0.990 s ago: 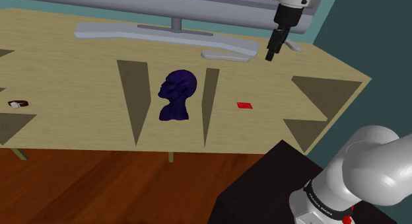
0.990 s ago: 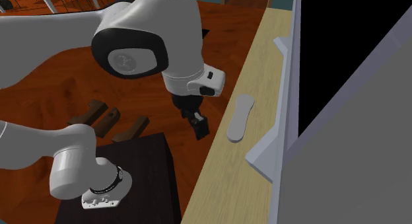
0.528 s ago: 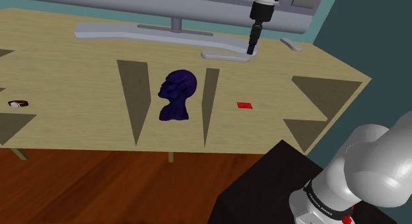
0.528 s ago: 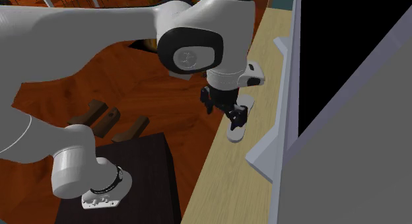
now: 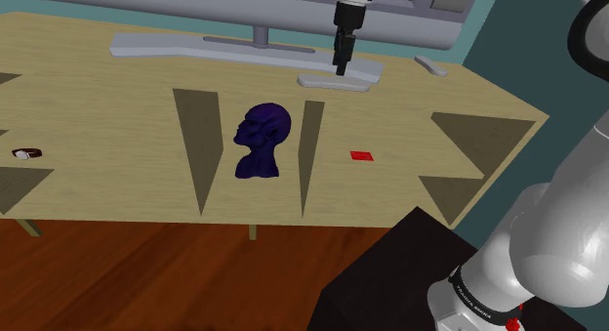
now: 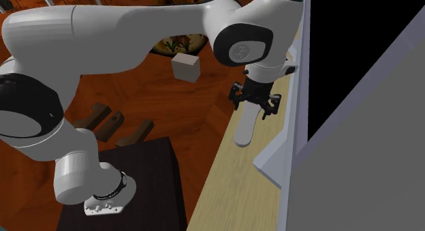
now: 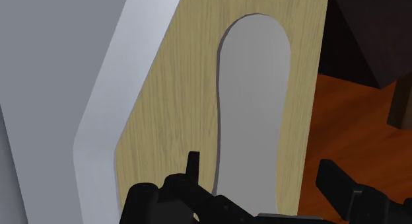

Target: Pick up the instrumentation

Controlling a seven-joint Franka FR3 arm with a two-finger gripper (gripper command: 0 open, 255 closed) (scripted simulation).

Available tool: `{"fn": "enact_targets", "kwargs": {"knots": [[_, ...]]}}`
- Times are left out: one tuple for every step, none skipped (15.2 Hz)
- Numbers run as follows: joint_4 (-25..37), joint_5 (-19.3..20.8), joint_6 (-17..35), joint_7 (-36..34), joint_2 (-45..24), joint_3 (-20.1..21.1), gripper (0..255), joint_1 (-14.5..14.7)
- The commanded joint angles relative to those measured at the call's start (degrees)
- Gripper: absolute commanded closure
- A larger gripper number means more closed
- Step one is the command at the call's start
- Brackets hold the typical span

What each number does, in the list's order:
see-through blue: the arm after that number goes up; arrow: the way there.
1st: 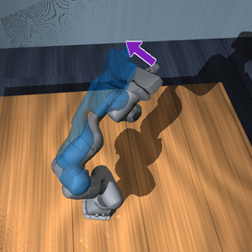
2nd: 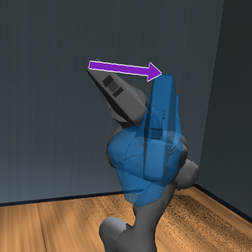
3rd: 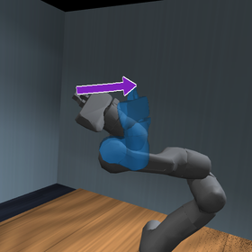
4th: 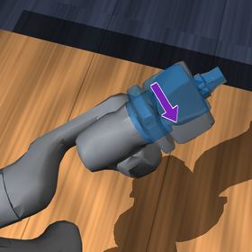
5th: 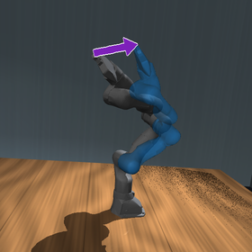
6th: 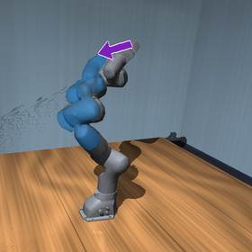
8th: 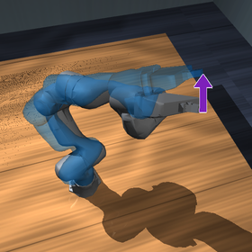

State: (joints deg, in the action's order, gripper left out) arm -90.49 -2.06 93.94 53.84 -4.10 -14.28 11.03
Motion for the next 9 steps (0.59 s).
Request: {"fn": "enact_targets", "kwargs": {"knots": [[-0.5,-0.2,1.0,0.9,-0.5,0.1,0,0.1],[-1.4,-0.2,1.8,0.9,-0.4,0.2,0,0.1],[-2.3,-0.2,2.6,0.9,-0.3,0.2,0,0.1],[-3.2,-0.2,3.4,0.9,-0.2,0.2,0,0.1],[-4.1,-0.1,4.2,0.9,-0.1,0.2,0,0.1],[-4.9,-0.1,5.0,0.9,-0.1,0.2,0,0.2],[-5.4,-0.1,5.4,0.9,-0.1,0.2,0,0.2],[-5.4,-0.1,5.4,0.9,-0.1,0.2,0,0.2],[-5.4,-0.1,5.4,0.9,0.0,0.2,255,0.1]]}}
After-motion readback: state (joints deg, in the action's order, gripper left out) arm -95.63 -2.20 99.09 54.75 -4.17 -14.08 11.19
